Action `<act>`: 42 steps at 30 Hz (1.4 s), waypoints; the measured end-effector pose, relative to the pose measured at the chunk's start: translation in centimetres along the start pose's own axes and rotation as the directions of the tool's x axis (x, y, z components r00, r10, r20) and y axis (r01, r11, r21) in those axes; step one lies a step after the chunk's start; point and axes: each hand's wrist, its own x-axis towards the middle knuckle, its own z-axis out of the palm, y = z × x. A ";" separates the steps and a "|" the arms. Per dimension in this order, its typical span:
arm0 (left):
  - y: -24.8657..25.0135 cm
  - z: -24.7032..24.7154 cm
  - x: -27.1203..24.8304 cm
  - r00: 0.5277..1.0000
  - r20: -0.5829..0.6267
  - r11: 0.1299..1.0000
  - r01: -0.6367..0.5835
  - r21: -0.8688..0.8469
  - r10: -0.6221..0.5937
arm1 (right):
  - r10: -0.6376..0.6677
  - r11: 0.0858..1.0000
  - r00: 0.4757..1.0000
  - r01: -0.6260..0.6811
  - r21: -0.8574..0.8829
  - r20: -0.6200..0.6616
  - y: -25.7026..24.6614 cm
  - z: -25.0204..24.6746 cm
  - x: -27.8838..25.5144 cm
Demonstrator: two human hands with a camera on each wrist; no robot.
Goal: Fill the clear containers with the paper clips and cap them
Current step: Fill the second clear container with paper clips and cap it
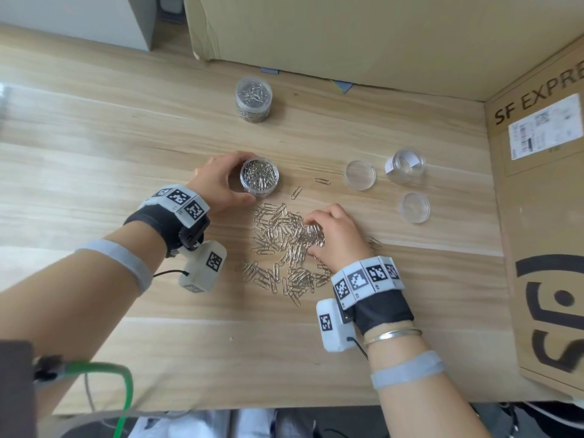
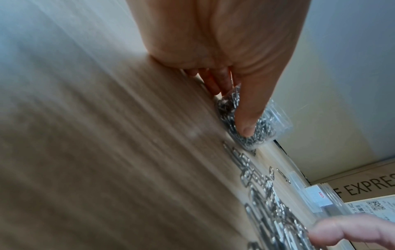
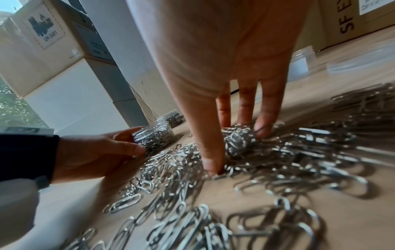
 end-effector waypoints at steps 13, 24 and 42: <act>-0.1 -0.1 -0.1 1.000 -0.009 1.000 0.017 0.020 -0.016 | -0.037 0.995 0.991 0.049 0.091 -0.131 -1.5 -0.4 2.2; 0.0 0.1 0.2 0.999 -0.020 0.999 -0.034 0.020 0.034 | -0.162 0.966 0.937 0.215 0.145 -0.309 -7.4 -4.0 5.9; 0.2 0.2 0.1 0.998 -0.061 1.000 -0.004 0.025 0.006 | -0.132 0.936 0.936 0.226 0.271 -0.325 -8.3 -3.0 6.8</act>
